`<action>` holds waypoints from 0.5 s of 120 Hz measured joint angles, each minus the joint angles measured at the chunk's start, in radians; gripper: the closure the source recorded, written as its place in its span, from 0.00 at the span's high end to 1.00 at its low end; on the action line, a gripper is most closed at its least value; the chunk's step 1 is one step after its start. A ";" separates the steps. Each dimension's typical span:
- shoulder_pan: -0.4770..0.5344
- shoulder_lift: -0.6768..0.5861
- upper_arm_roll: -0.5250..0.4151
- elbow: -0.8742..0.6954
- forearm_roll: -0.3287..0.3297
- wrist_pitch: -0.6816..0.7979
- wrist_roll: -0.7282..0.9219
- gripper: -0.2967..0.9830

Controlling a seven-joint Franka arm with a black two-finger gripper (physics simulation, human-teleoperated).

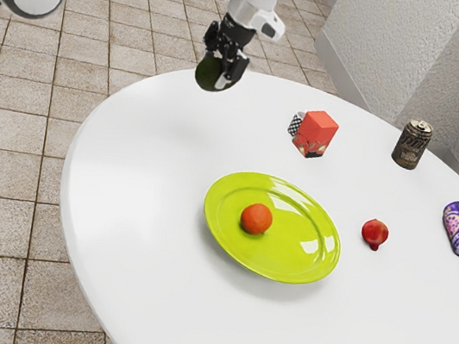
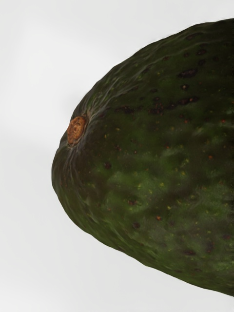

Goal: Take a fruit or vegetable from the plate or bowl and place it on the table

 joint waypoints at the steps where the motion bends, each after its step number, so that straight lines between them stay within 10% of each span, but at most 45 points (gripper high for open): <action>1: 0.002 0.000 0.000 0.000 0.000 0.000 0.001 0.69; 60: 0.160 0.032 -0.127 0.079 -0.017 0.000 0.021 0.77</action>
